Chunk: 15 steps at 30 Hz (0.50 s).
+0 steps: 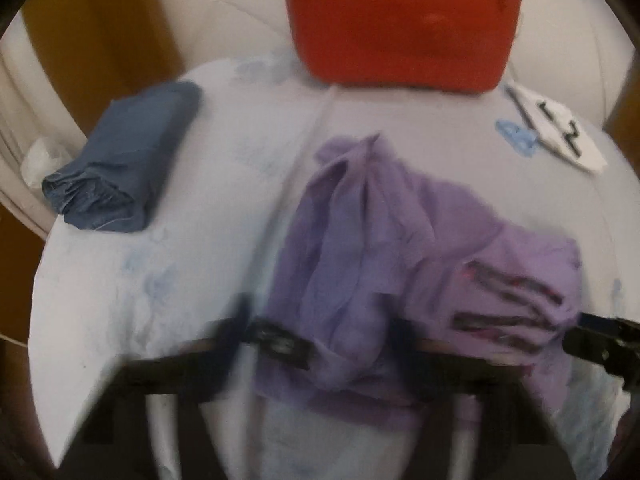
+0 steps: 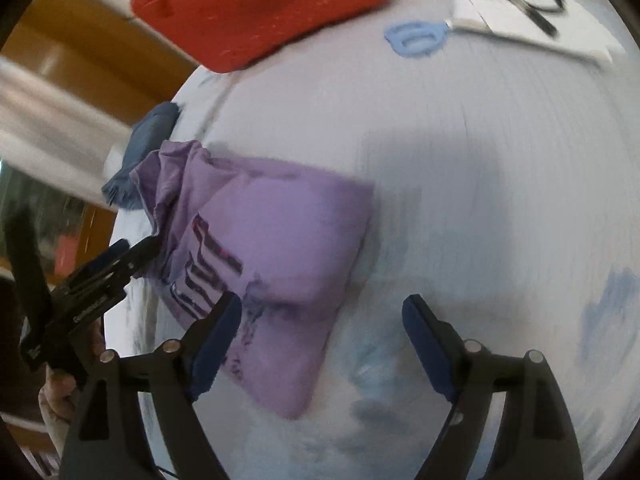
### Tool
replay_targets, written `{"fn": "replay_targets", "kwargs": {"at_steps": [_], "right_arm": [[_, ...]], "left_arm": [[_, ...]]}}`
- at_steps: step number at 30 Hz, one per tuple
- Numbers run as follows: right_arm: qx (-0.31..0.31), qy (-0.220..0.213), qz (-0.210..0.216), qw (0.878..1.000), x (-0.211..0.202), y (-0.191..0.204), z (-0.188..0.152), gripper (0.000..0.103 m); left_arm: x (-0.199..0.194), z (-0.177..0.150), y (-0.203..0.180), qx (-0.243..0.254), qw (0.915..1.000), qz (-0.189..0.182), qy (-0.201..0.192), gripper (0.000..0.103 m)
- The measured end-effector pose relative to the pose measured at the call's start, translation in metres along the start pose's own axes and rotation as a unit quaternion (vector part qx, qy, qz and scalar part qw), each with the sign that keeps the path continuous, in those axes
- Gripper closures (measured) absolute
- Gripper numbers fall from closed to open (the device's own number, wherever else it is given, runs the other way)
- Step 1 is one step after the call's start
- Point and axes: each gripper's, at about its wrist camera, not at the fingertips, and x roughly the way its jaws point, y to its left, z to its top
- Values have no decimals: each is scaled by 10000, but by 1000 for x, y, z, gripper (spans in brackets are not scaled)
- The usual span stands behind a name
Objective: Fold clothes
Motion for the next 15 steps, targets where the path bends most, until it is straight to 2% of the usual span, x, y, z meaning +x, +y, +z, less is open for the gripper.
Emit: {"fn": "replay_targets", "kwargs": {"at_steps": [1, 3, 6, 8, 9, 10, 11, 12, 13, 14, 15], "right_arm": [[-22, -53, -97, 9999, 2, 7, -5, 21], [-132, -16, -426, 9990, 5, 19, -10, 71], [134, -48, -641, 9978, 4, 15, -10, 77], [377, -31, -695, 9969, -1, 9, -8, 77], [445, -53, -638, 9970, -4, 8, -9, 77], [536, -154, -534, 9970, -13, 8, -9, 76], [605, -265, -473, 9967, -19, 7, -9, 69], [669, -375, -419, 9962, -25, 6, -8, 51], [733, -486, -365, 9955, -32, 5, -7, 39], [766, -566, -379, 9947, -35, 5, -3, 18], [793, -642, -404, 9940, -38, 4, 1, 15]], "left_arm": [[2, 1, 9, -135, 9998, -151, 88, 96], [7, 1, 30, -344, 9989, -234, 195, 97], [14, 0, 53, -502, 9974, -334, 396, 91], [10, 2, 56, -426, 9971, -461, 430, 75], [2, 4, 53, -308, 9978, -486, 330, 70], [-6, 7, 50, -200, 9981, -544, 214, 60], [-15, 11, 47, -119, 9978, -650, 79, 46], [-22, 17, 43, -56, 9971, -762, -55, 38], [-27, 23, 39, 15, 9966, -809, -168, 27], [-28, 30, 34, 94, 9966, -778, -254, 23], [-28, 36, 29, 174, 9965, -747, -340, 23]]}}
